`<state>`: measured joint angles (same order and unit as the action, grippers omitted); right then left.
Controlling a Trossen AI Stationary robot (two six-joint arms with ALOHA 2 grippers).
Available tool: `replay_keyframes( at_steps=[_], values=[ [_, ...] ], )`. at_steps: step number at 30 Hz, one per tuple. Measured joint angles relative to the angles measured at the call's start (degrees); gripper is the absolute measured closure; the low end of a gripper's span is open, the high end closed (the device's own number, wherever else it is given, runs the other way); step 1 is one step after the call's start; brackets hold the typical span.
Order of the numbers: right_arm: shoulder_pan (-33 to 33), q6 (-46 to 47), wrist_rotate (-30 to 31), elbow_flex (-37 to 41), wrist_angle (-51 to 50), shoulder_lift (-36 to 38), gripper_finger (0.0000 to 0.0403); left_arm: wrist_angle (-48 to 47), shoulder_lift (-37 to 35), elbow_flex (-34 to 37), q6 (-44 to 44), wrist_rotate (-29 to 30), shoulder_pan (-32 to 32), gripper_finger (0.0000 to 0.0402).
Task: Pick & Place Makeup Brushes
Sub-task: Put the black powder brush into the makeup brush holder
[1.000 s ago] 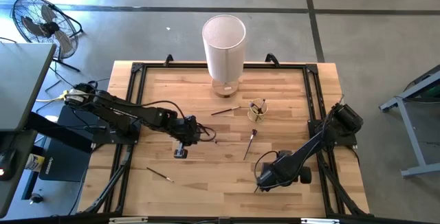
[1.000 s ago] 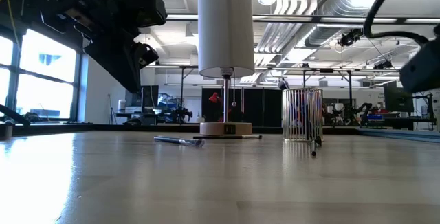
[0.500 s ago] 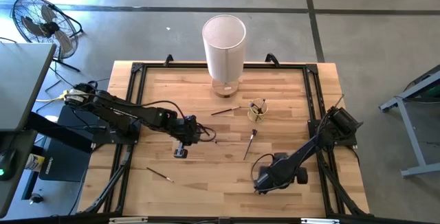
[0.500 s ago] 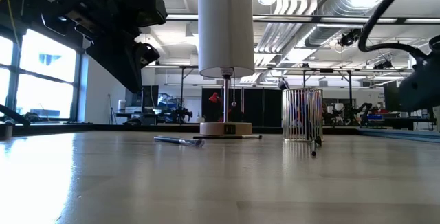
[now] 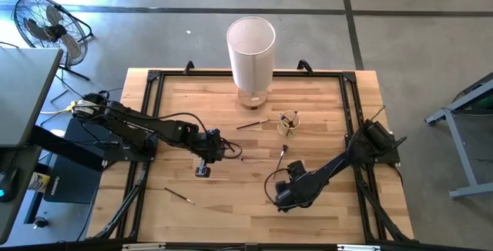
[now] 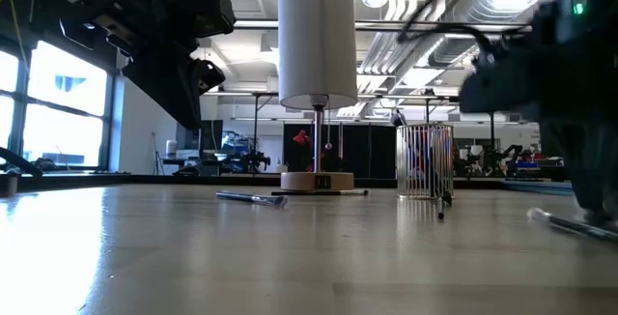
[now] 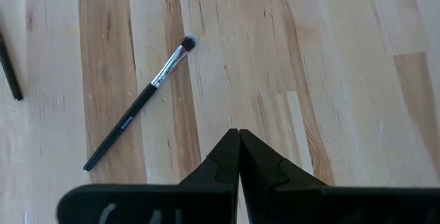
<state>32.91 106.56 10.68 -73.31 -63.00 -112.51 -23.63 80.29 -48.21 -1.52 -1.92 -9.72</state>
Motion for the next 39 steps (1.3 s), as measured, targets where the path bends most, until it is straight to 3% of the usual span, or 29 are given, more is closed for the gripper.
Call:
replay_keyframes(
  at_steps=[6, 10, 22, 32, 39],
  values=[
    [-0.56, -7.7, 5.86, -4.94, -6.66, 0.22, 0.04, 0.01, 0.0, -0.02, -0.2, 0.01, 0.0, 0.0401],
    [-1.0, -7.34, 5.62, -7.31, -9.64, 0.26, 0.0398, 0.0, 0.0, -0.02, -0.22, -0.02, 0.0, 0.0401],
    [-3.45, 10.13, -3.08, -7.84, -9.68, 0.35, 0.0304, 0.75, 0.0, -0.04, -0.24, -0.02, 0.0, 0.0401],
    [-7.22, 8.92, -1.33, -6.1, -4.76, 0.33, 0.0252, 0.77, 0.0, -0.04, -0.26, -0.54, 0.0, 0.0401],
    [-9.57, 8.9, -2.04, 2.91, 11.3, 0.5, 0.0253, 0.28, 0.0, -0.07, -0.28, -0.56, 0.0, 0.0401]
  ],
)
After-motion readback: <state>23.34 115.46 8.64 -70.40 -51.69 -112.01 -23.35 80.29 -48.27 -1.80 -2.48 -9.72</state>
